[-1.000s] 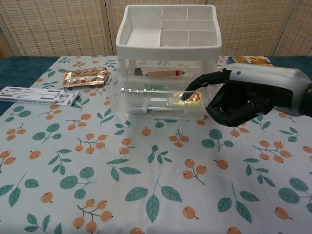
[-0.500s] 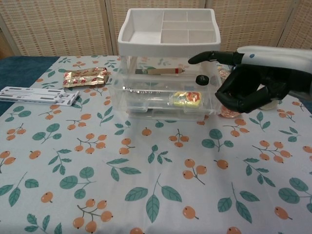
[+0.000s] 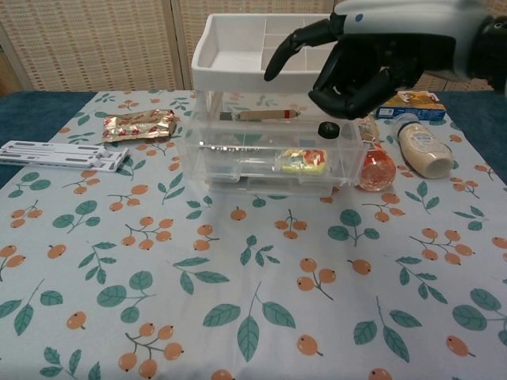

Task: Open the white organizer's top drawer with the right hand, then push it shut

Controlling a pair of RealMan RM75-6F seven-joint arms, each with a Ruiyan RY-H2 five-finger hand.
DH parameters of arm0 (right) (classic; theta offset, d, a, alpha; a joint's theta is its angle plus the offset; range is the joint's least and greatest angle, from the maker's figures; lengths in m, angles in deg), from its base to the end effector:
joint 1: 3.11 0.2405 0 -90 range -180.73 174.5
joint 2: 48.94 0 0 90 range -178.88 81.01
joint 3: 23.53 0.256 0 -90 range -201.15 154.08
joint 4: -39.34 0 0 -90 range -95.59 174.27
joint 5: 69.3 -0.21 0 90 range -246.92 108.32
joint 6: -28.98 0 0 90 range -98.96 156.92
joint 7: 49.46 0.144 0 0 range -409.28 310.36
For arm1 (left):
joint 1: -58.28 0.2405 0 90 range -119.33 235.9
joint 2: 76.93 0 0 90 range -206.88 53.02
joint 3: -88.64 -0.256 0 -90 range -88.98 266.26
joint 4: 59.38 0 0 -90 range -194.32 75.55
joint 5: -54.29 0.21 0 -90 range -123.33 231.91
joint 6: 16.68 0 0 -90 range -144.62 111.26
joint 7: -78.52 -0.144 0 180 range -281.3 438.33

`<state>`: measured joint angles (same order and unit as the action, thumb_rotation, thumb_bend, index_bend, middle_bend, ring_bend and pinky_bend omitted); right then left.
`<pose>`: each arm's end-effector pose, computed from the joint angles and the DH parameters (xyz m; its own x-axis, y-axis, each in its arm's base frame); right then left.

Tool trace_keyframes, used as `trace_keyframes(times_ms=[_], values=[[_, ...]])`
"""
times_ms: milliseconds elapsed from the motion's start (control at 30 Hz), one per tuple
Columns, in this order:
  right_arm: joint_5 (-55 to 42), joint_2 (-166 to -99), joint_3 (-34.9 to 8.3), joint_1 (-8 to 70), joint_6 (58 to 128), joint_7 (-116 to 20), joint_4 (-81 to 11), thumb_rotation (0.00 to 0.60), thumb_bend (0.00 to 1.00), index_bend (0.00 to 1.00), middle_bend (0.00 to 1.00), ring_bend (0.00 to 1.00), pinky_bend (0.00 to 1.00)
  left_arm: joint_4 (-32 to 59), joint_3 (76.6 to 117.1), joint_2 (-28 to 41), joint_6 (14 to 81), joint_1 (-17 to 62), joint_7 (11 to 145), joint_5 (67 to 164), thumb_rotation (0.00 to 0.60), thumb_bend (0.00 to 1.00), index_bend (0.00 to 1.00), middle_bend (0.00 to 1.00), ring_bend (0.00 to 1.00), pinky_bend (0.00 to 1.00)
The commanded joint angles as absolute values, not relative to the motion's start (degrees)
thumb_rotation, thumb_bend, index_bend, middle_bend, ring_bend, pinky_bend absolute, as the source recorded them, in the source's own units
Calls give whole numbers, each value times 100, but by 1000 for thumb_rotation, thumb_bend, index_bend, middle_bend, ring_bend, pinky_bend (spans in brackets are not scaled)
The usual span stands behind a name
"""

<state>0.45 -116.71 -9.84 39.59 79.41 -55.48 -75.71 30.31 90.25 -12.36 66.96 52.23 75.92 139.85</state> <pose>-0.0672 -0.2930 0.0645 0.2323 -0.4123 0.8810 -0.8529 -0.5217 -0.0193 -0.3200 0.1837 0.1554 0.4719 0.0364 0.8809 0.8817 -0.0193 -0.4715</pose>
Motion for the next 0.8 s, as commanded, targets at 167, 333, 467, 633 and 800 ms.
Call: trace_keyframes(times_ms=[167, 333, 467, 633, 800], values=[[-967, -11990, -761, 4846, 7489, -6529, -7142, 600, 450, 296, 832, 939, 1000, 3053, 9014, -1246, 6722, 5246, 7585, 13994, 600, 214, 105, 19, 76, 75], [-1597, -12340, -763, 5307, 7447, -6972, -6820, 600, 375, 310, 839, 939, 1000, 3056, 9005, -1259, 6762, 5280, 7591, 13998, 600, 214, 105, 19, 76, 75], [-1937, -12641, -791, 5609, 7541, -7266, -6496, 600, 326, 326, 856, 952, 1000, 3051, 9003, -1271, 6778, 5304, 7605, 13981, 600, 214, 105, 19, 76, 75], [-2154, -12977, -834, 5877, 7659, -7522, -6133, 600, 254, 365, 895, 994, 1000, 2992, 9014, -1224, 6861, 5305, 7694, 14080, 600, 214, 107, 19, 76, 75], [-2232, -13207, -879, 6079, 7771, -7747, -5862, 600, 221, 417, 928, 1000, 1000, 2933, 9008, -1198, 6899, 5326, 7736, 14103, 600, 214, 109, 18, 77, 75]])
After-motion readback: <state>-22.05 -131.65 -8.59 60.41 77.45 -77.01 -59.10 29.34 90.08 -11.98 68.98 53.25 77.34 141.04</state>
